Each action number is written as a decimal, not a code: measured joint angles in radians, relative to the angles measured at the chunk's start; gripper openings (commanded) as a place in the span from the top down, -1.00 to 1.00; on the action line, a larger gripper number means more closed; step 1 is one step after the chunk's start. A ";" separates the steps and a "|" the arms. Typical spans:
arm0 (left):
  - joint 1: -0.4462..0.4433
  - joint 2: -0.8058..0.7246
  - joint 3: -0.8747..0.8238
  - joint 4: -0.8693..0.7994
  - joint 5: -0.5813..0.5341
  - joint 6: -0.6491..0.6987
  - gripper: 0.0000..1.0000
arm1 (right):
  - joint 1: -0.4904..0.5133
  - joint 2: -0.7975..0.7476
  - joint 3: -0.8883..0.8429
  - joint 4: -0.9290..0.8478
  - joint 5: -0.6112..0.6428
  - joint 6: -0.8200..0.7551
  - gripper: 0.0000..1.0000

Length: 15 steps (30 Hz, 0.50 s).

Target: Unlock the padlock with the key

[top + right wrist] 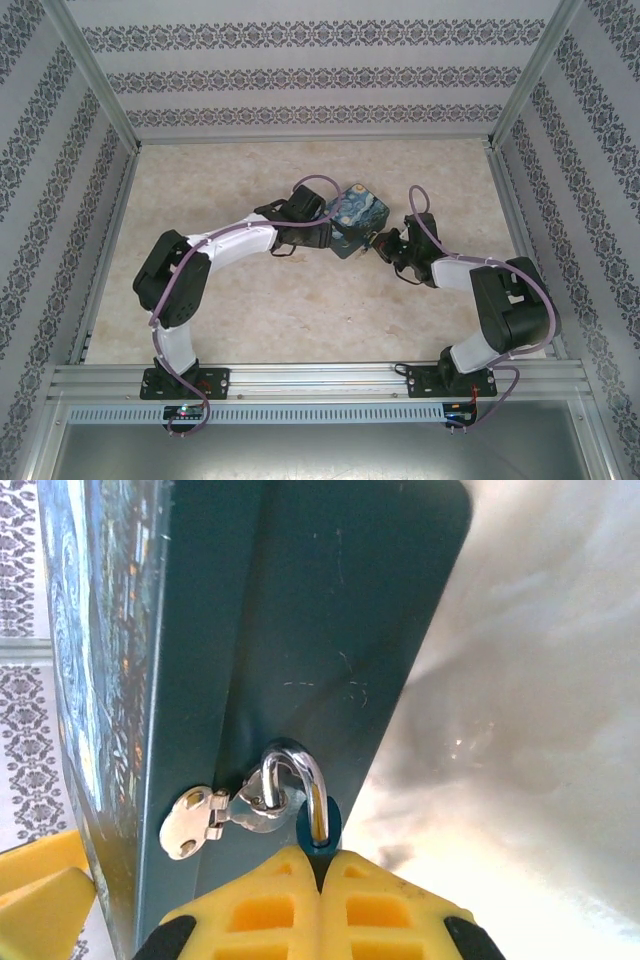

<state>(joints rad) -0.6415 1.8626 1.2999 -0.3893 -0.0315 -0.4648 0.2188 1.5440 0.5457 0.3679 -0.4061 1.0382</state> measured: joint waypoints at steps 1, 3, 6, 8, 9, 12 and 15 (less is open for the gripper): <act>0.000 0.011 -0.002 -0.016 -0.001 0.003 -0.65 | -0.008 0.002 0.000 -0.002 0.003 -0.002 1.00; 0.001 0.038 -0.009 -0.045 -0.001 0.009 -0.65 | -0.019 0.014 0.001 -0.002 0.008 -0.004 1.00; 0.001 0.064 -0.015 -0.077 0.001 0.014 -0.64 | -0.021 0.047 0.010 0.000 0.008 -0.005 1.00; 0.001 0.068 -0.016 -0.087 0.001 0.015 -0.65 | -0.021 0.060 0.018 0.010 0.007 -0.005 1.00; 0.001 0.068 -0.016 -0.088 0.001 0.016 -0.64 | -0.021 0.065 0.023 0.014 0.006 -0.005 1.00; 0.001 0.067 -0.019 -0.090 0.000 0.016 -0.65 | -0.021 0.076 0.029 0.025 0.004 -0.005 1.00; 0.000 0.043 -0.040 -0.090 0.000 0.016 -0.65 | -0.027 0.076 0.029 0.025 -0.002 -0.005 1.00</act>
<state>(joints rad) -0.6411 1.9060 1.2598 -0.4793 -0.0319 -0.4488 0.1917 1.6196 0.5743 0.3931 -0.4080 1.0332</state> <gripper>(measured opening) 0.824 0.063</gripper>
